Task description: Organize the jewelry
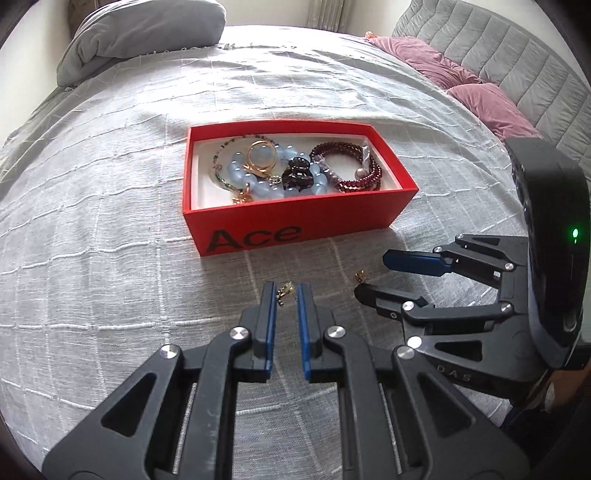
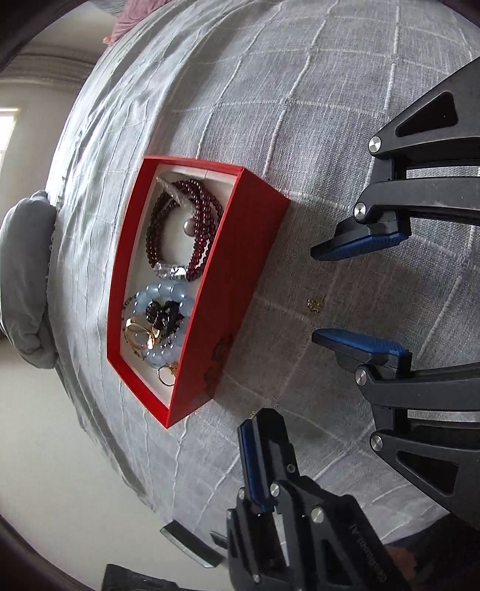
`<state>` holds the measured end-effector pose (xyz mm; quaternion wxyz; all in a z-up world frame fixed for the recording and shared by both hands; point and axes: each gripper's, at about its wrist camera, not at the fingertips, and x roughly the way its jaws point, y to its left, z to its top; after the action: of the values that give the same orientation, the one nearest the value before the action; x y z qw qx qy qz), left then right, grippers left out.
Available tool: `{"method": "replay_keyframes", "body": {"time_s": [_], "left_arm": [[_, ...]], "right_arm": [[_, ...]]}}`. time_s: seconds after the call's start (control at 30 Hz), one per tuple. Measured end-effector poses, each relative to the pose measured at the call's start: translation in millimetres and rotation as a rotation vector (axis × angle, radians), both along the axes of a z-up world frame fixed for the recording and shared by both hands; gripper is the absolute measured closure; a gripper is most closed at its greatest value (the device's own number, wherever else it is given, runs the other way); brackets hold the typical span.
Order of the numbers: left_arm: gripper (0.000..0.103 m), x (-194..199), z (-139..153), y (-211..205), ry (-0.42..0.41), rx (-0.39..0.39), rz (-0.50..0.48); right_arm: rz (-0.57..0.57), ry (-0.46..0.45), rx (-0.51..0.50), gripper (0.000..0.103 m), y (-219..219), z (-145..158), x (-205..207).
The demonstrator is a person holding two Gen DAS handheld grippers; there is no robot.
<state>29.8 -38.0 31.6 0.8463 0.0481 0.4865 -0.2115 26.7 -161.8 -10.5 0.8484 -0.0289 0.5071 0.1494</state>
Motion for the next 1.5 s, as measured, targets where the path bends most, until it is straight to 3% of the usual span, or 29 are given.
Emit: {"method": "replay_keyframes", "body": {"time_s": [0.2, 0.27, 0.33, 0.5, 0.8, 1.23, 1.5], "left_arm": [[0.090, 1.3, 0.9, 6.6, 0.002, -0.006, 0.014], [0.090, 1.5, 1.0, 7.5, 0.002, -0.007, 0.016], [0.090, 1.9, 0.8, 7.8, 0.004, -0.007, 0.017], [0.090, 1.9, 1.6, 7.7, 0.000, -0.006, 0.015], [0.090, 1.3, 1.3, 7.1, -0.004, -0.006, 0.017], [0.090, -0.5, 24.1, 4.1, -0.065, -0.063, 0.006], [0.090, 5.0, 32.8, -5.1, -0.080, -0.067, 0.015]], "right_arm": [[0.046, -0.038, -0.053, 0.064, 14.0, -9.8, 1.6], [0.059, -0.051, -0.063, 0.069, 17.4, -10.9, 0.5], [0.068, -0.050, -0.051, 0.081, 19.9, -12.2, -0.2], [0.073, -0.063, -0.072, 0.094, 28.2, -12.3, -2.1], [0.043, -0.054, -0.051, 0.094, 23.1, -2.9, 1.2], [-0.030, -0.061, 0.145, 0.094, -17.0, 34.8, 5.5], [-0.058, -0.088, 0.170, 0.094, -23.8, 48.4, -6.4]]}}
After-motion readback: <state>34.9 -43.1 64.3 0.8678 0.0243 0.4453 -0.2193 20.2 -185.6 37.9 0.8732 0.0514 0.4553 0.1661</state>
